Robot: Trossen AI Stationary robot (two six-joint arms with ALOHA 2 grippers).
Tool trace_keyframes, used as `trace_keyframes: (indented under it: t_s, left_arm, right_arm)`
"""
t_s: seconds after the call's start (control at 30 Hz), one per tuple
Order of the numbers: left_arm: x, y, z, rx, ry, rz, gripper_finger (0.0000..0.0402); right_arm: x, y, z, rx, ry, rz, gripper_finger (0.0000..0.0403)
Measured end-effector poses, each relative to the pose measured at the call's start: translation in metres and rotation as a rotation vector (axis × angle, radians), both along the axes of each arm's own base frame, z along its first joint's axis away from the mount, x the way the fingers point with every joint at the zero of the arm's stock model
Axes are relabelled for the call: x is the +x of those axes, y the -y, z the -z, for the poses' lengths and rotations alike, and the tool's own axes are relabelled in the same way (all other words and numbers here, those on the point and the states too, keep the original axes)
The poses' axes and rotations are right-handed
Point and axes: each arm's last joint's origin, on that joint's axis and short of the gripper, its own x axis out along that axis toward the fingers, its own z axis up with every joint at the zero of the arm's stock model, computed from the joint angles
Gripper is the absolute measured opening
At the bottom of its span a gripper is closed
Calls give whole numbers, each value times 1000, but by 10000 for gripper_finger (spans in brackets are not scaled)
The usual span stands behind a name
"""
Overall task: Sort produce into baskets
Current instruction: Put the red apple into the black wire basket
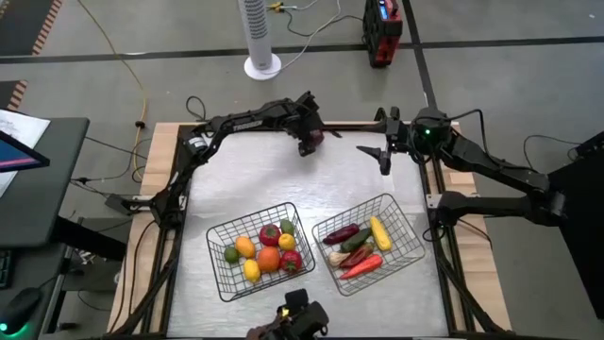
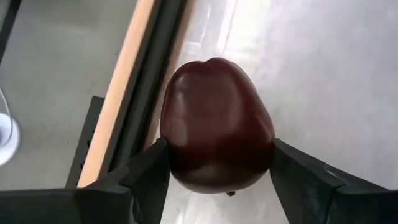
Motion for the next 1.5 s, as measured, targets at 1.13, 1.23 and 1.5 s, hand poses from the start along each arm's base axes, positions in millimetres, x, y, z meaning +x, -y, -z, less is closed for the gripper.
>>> trace_keyframes:
  t_s: [1.13, 1.23, 1.5]
  left_arm:
    - [-2, 228, -148, -495, -189, 652, 227]
    - [0, 252, -149, -494, -206, 677, 227]
    - [0, 290, -149, -443, -269, 623, 227]
  right_arm:
    - [0, 0, 2, 10, -16, 0, 292]
    - [0, 0, 2, 11, -17, 0, 292]
    - [0, 0, 2, 14, -18, 0, 292]
